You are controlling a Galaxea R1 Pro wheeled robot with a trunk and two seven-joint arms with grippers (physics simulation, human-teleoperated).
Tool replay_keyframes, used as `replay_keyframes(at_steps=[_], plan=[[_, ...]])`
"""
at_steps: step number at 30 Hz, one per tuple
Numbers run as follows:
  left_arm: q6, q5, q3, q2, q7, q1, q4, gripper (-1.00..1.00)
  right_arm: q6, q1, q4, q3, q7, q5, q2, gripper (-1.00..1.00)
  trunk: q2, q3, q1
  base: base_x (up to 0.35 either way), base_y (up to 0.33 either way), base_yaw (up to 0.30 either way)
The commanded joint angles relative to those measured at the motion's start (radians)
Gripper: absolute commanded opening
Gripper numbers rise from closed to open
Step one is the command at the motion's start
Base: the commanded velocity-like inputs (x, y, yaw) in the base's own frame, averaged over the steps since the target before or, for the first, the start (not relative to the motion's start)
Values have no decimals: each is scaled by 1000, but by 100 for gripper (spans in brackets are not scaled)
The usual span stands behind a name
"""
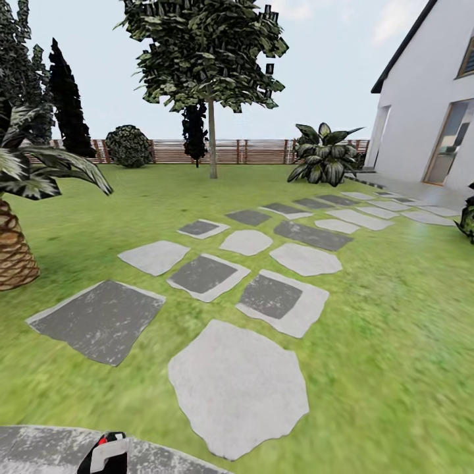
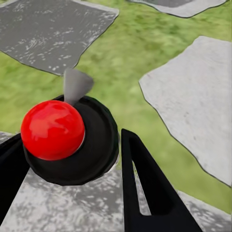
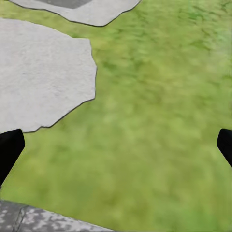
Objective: In the garden, pick up the pesticide atomizer on the floor and spray pesticide onto both trees until each tree trunk is fully covered.
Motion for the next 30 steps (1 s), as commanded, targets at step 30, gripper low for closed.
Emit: replay_keyframes(at_steps=[30], plan=[[-3,-4,1,1,3,-1,-1,-100,-3,-1,1,-1,2,-3,0,100,0,-1,0,340,0,0]])
